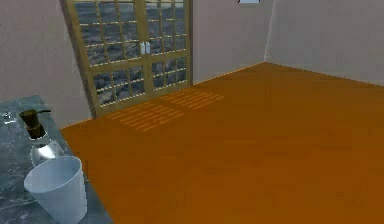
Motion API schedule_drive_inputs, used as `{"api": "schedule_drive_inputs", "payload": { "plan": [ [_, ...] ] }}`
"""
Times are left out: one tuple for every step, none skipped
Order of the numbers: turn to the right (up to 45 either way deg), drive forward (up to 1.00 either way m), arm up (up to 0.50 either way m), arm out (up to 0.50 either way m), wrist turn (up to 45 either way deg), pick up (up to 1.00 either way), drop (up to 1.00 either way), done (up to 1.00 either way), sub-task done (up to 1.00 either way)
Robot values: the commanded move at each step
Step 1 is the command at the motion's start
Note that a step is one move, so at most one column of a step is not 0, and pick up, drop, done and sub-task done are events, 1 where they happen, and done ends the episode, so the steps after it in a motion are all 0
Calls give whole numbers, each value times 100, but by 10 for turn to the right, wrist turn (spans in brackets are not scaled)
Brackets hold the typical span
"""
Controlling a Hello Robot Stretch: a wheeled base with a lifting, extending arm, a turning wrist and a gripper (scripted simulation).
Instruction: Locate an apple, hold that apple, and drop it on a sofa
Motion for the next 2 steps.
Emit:
{"api": "schedule_drive_inputs", "payload": {
  "plan": [
    [180,0,0,0,0,0,0,0,0],
    [0,20,0,0,0,0,0,0,0]
  ]
}}
